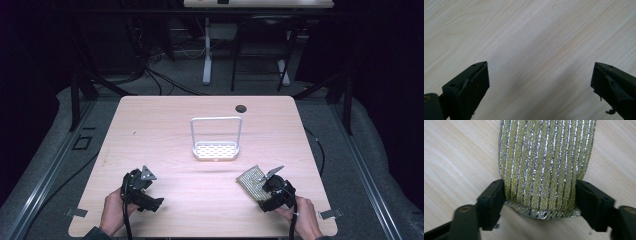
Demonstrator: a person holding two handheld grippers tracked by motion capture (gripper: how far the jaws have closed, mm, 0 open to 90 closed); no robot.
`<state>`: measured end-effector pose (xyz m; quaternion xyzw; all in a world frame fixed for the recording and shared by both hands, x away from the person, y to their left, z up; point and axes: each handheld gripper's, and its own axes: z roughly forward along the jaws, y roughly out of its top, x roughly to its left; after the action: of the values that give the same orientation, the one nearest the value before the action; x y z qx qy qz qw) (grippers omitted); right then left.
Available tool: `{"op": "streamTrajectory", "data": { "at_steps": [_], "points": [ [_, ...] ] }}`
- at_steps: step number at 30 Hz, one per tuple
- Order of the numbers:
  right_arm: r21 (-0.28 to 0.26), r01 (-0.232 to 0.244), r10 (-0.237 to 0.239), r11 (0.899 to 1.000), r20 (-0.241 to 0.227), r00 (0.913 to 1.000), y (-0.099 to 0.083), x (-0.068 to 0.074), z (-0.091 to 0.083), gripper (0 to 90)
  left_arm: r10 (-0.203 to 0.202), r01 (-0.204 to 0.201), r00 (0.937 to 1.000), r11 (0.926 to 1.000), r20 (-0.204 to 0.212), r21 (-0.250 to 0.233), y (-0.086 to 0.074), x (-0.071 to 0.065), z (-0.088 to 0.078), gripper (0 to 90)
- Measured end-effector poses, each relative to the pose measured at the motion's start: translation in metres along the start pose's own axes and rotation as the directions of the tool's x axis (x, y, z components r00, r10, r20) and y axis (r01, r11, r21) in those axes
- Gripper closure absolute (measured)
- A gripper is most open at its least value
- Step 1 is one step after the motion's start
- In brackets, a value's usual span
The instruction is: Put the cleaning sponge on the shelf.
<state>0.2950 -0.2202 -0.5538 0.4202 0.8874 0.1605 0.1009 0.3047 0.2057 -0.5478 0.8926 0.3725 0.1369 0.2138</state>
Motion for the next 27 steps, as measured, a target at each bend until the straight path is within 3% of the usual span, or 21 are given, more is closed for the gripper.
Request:
{"op": "streamTrajectory", "data": {
  "at_steps": [8,13,21,27],
  "points": [
    [-0.026,0.021,-0.021,0.999,0.022,0.9995,-0.003,-0.004,-0.005,42.2,0.004,-0.004,1.0,1.0,-0.004,-0.004,0.0,-0.001,0.0,2.4],
    [-0.039,0.032,-0.031,0.999,0.029,0.9991,-0.003,-0.003,-0.008,44.4,-0.007,0.007,1.0,0.9999,-0.001,-0.008,0.0,0.001,0.001,2.5],
    [-0.112,0.043,-0.037,0.993,0.054,0.9979,-0.002,-0.002,-0.024,46.7,0.005,-0.005,0.9999,0.9999,0.014,-0.011,0.001,-0.001,0.001,2.3],
    [-0.114,0.062,-0.055,0.992,0.056,0.9969,0.002,0.0,-0.027,46.9,0.004,-0.004,1.0,1.0,0.002,-0.006,0.001,0.0,0.002,2.3]
  ]
}}
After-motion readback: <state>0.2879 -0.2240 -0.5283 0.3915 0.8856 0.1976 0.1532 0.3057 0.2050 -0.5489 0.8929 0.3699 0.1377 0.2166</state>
